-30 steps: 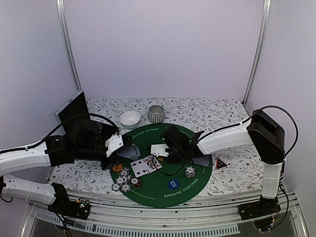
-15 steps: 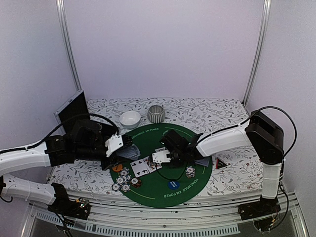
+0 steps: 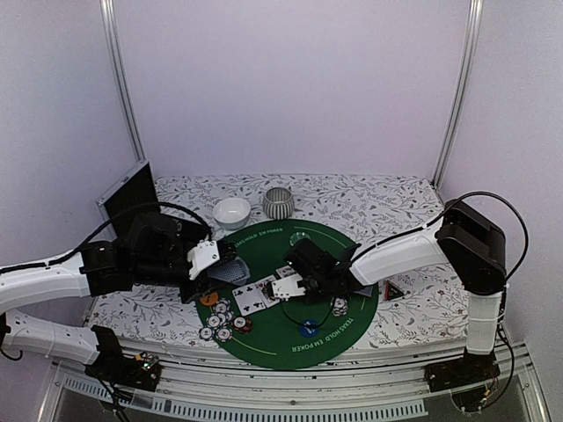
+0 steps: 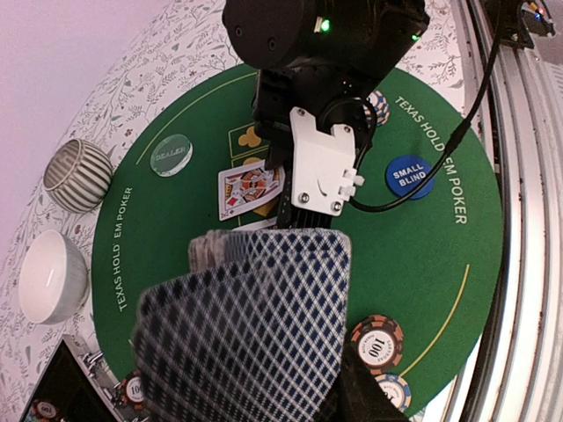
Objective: Distribute texas hold em gaming equipment
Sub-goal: Flop the poker card in the community card area.
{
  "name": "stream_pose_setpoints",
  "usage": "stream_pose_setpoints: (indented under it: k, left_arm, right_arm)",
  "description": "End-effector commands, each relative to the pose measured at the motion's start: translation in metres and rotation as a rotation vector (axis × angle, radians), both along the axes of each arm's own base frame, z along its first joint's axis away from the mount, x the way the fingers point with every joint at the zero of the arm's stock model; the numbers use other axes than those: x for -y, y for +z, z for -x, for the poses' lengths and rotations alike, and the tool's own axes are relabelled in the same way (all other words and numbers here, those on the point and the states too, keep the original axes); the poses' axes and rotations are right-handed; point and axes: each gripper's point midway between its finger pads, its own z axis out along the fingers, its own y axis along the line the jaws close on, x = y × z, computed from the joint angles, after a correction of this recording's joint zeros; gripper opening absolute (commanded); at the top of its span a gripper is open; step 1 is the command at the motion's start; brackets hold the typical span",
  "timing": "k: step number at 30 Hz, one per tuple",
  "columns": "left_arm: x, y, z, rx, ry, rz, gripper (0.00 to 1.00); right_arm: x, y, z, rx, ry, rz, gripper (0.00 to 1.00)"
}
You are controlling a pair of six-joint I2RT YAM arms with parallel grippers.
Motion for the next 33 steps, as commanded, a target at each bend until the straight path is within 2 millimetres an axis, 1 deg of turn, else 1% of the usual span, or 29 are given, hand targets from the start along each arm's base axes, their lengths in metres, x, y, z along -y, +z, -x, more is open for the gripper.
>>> stream_pose_setpoints:
  k: [1, 5, 12, 15, 17, 19, 20, 21, 24, 29, 31, 33]
  left_arm:
    - [0.003, 0.013, 0.000, 0.016, -0.003, 0.036, 0.34]
    - [0.003, 0.014, 0.000, 0.017, -0.003, 0.038, 0.34]
    - [0.003, 0.015, 0.000, 0.020, -0.003, 0.041, 0.34]
    - [0.003, 0.015, 0.000, 0.019, -0.003, 0.040, 0.34]
    - [0.003, 0.015, 0.000, 0.021, -0.002, 0.040, 0.34]
    - [0.003, 0.015, 0.001, 0.019, -0.004, 0.041, 0.34]
    - [0.003, 0.016, 0.000, 0.021, -0.002, 0.042, 0.34]
    - [0.003, 0.016, 0.000, 0.022, -0.003, 0.043, 0.34]
    - [0.003, 0.017, 0.000, 0.022, -0.003, 0.044, 0.34]
    - [0.002, 0.017, 0.001, 0.024, -0.003, 0.045, 0.34]
    - [0.002, 0.018, 0.001, 0.026, -0.004, 0.047, 0.34]
    - [0.002, 0.017, 0.000, 0.025, -0.003, 0.047, 0.34]
  right_arm:
    - [0.009, -0.015, 0.024, -0.062, 0.061, 0.068, 0.07]
    - [0.006, -0.011, 0.030, -0.066, 0.083, 0.054, 0.07]
    - [0.006, -0.007, 0.036, -0.070, 0.097, 0.049, 0.06]
    - [0.006, -0.008, 0.036, -0.072, 0.094, 0.049, 0.09]
    - [0.006, -0.009, 0.036, -0.069, 0.092, 0.055, 0.15]
    - [0.008, -0.010, 0.034, -0.062, 0.089, 0.065, 0.31]
    - [0.009, -0.010, 0.033, -0.055, 0.090, 0.073, 0.36]
    - [0.010, -0.009, 0.032, -0.047, 0.088, 0.078, 0.40]
    - [0.011, -0.003, 0.030, -0.031, 0.086, 0.081, 0.45]
    - [0.010, 0.018, 0.029, 0.004, 0.084, 0.061, 0.60]
    - [0.007, 0.032, 0.030, 0.017, 0.087, 0.036, 0.65]
    - [0.000, 0.052, 0.032, 0.022, 0.085, -0.021, 0.68]
